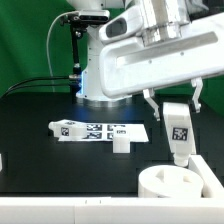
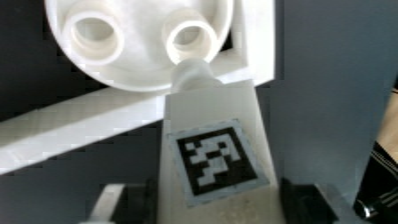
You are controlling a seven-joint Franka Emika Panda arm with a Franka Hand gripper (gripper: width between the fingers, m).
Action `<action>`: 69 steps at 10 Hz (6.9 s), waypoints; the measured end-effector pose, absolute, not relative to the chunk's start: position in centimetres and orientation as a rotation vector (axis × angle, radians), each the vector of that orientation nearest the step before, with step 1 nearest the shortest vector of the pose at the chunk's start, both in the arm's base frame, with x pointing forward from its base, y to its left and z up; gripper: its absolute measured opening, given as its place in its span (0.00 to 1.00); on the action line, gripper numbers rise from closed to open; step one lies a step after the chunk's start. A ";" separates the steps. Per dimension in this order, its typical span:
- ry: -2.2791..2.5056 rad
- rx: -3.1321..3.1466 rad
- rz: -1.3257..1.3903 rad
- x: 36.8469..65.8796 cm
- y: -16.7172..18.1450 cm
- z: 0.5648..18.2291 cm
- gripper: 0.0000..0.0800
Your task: Assemble stool
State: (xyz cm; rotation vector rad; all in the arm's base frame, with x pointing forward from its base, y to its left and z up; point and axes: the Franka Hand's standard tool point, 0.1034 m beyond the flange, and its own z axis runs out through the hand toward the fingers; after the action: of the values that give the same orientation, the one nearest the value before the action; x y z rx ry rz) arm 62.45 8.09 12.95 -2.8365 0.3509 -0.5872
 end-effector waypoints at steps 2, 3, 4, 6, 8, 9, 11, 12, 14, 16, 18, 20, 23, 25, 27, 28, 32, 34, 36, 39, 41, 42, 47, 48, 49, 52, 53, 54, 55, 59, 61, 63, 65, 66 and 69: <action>0.362 -2.830 -0.646 63.3 8.3 12.1 0.40; 0.363 -2.829 -0.669 63.3 8.5 11.8 0.40; 0.363 -2.829 -0.688 63.3 8.7 11.4 0.40; 0.360 -2.835 -0.696 63.0 9.0 10.6 0.40; 0.358 -2.838 -0.687 62.8 9.0 10.4 0.40; 0.356 -2.840 -0.683 62.7 9.1 10.3 0.40; 0.352 -2.844 -0.672 62.3 9.2 9.9 0.40; 0.351 -2.846 -0.669 62.2 9.3 9.7 0.40; 0.346 -2.850 -0.656 61.9 9.6 9.0 0.40; 0.343 -2.854 -0.664 61.7 9.9 8.4 0.40; 0.331 -2.857 -0.701 61.5 10.3 8.3 0.40; 0.334 -2.859 -0.693 61.4 10.6 8.3 0.40; 0.337 -2.860 -0.693 61.4 10.5 8.2 0.53; 0.335 -2.860 -0.640 61.2 10.8 8.1 0.70; 0.328 -2.847 -0.526 62.0 11.5 10.1 0.81; 0.238 -2.865 -0.401 62.2 11.5 10.3 0.81; 0.315 -2.837 -0.186 61.9 11.0 9.9 0.81; 0.022 -2.892 -0.197 62.1 10.5 10.1 0.81; -0.371 -2.949 -0.231 62.6 10.9 10.3 0.81; -0.685 -2.924 -0.308 62.4 10.7 9.9 0.81; -1.183 -2.844 -0.287 62.8 10.5 9.6 0.81; -1.384 -2.794 -0.271 63.0 10.8 9.2 0.81; -1.689 -2.661 -0.225 62.6 10.8 7.4 0.81; -1.661 -2.677 -0.224 62.6 10.8 7.3 0.69; -1.637 -2.690 -0.224 62.6 10.8 7.3 0.69; -1.327 -2.835 -0.224 62.5 10.9 7.3 0.42; -1.151 -2.899 -0.232 62.6 10.9 7.3 0.42; -0.878 -2.967 -0.263 62.6 11.0 7.2 0.42; -0.581 -3.009 -0.257 62.5 11.1 7.1 0.42; -0.097 -3.021 -0.220 62.5 11.1 7.1 0.42; 0.117 -3.003 -0.206 62.5 11.1 7.1 0.42; 0.666 -2.875 -0.186 62.4 11.3 7.0 0.42; 0.754 -2.841 -0.195 62.5 11.1 7.0 0.42; 0.814 -2.819 -0.188 62.5 11.1 7.0 0.42; 1.473 -2.461 -0.159 62.4 11.4 6.9 0.42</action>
Offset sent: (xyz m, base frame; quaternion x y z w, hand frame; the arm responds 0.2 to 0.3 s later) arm 0.0014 0.0082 -0.0103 -0.0033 0.0533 0.0154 0.9985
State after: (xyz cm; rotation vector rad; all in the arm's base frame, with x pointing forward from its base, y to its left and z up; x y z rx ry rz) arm 62.42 11.44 6.89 -2.4612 1.4732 -0.1591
